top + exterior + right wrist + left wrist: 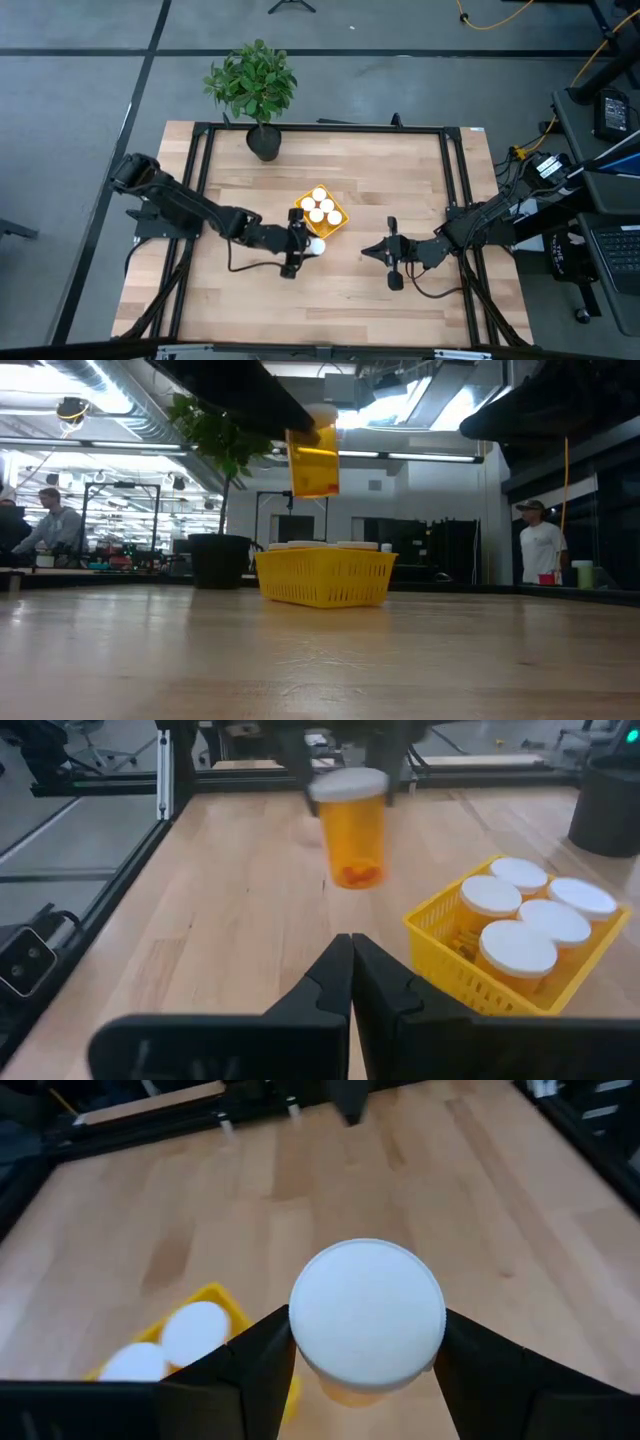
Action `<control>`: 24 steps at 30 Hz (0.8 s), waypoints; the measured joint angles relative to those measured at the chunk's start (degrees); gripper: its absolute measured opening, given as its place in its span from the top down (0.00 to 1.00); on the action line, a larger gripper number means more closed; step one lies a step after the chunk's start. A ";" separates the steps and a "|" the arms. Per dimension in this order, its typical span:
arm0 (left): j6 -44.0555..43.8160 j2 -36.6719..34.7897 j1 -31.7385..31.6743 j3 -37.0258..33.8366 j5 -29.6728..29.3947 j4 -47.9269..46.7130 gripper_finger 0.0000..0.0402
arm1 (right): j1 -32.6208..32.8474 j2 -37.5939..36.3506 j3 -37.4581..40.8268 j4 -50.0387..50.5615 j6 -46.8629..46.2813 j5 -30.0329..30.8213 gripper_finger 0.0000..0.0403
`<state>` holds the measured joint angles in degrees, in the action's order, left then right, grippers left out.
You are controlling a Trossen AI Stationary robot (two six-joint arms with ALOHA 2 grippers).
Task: Pick and place pill bottles into a basket
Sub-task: Put the pill bottle into the bin
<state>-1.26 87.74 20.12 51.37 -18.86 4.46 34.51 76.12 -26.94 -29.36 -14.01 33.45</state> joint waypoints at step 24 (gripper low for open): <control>2.58 0.35 -12.15 -0.09 5.51 0.09 0.47 | -1.40 0.00 0.00 0.07 3.04 0.01 0.98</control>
<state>1.32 88.09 7.97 51.29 -13.34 4.56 33.10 76.12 -26.94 -29.30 -10.97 33.45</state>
